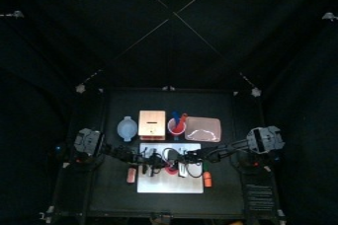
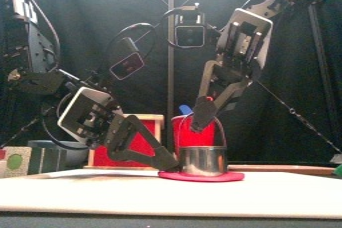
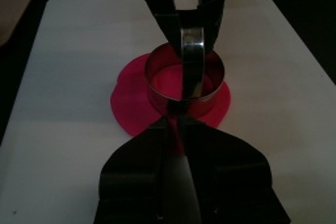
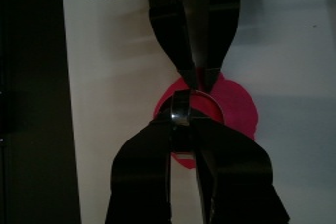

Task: Get the cutter from the drawer then cut the dough then place the extra dough in the bowl
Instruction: Cut the dough

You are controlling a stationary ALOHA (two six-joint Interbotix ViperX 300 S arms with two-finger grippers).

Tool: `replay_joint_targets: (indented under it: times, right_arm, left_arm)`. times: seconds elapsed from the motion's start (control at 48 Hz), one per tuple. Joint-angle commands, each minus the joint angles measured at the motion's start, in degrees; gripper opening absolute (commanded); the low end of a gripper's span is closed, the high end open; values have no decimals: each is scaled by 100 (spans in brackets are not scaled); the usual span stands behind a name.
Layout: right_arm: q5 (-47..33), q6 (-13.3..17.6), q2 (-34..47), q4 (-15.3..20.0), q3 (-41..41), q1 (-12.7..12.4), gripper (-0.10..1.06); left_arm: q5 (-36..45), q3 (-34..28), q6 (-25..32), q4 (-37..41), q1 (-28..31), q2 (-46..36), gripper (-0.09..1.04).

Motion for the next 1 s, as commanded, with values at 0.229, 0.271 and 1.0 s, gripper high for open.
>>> replay_joint_targets:
  times: [0.229,0.271,1.0]
  right_arm:
    - [176,-9,-158,-18,-316,-9,40]
    - [237,-9,-176,-35,-369,-9,40]
    - [475,-9,-958,-281,-246,-176,40]
  left_arm:
    - [0,0,9,-114,26,-35,59]
    - [0,0,9,-123,26,-26,59]
    - [141,18,0,-176,26,-26,59]
